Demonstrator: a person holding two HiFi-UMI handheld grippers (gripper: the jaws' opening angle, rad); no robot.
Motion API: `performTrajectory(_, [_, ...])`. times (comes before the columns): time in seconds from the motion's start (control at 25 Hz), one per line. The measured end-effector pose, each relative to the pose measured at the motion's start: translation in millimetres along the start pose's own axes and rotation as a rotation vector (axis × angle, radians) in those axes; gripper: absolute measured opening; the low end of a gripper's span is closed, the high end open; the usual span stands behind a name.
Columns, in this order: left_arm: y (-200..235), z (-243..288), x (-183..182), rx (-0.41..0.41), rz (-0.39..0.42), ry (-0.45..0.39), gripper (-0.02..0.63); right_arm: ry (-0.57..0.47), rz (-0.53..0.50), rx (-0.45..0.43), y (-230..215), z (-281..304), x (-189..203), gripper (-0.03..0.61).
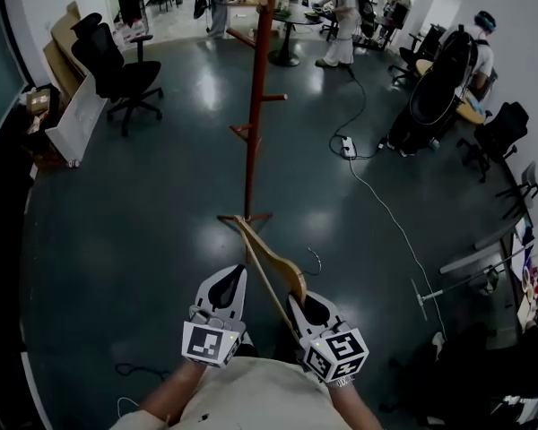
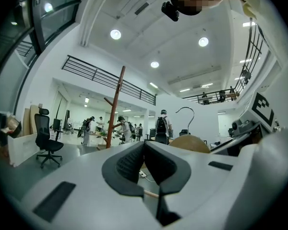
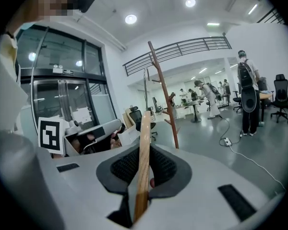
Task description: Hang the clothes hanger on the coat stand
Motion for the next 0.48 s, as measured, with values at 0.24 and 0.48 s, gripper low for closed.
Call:
performTrajectory(0.24, [32.2,19.9,-12.2,-0.107,0.007,-0.019,0.012,0.037,-0.06,-0.113,-17.5,45.4,-31.8,0.069])
performTrajectory(0.48, [76.5,59.9,-38.5,-0.3,0.026,-0.065,0.012,0.085,-0.19,-0.293,-35.6,112.0,-80.8,0.069])
Point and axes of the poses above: the fingertips, and each gripper's own axes: z forward along the fingers, y to its left, x out of its underside, the point moved 1 cm from there along -z, backward along the fingers, and after that the axes turned 4 degrees about y, right-handed, at the moved point
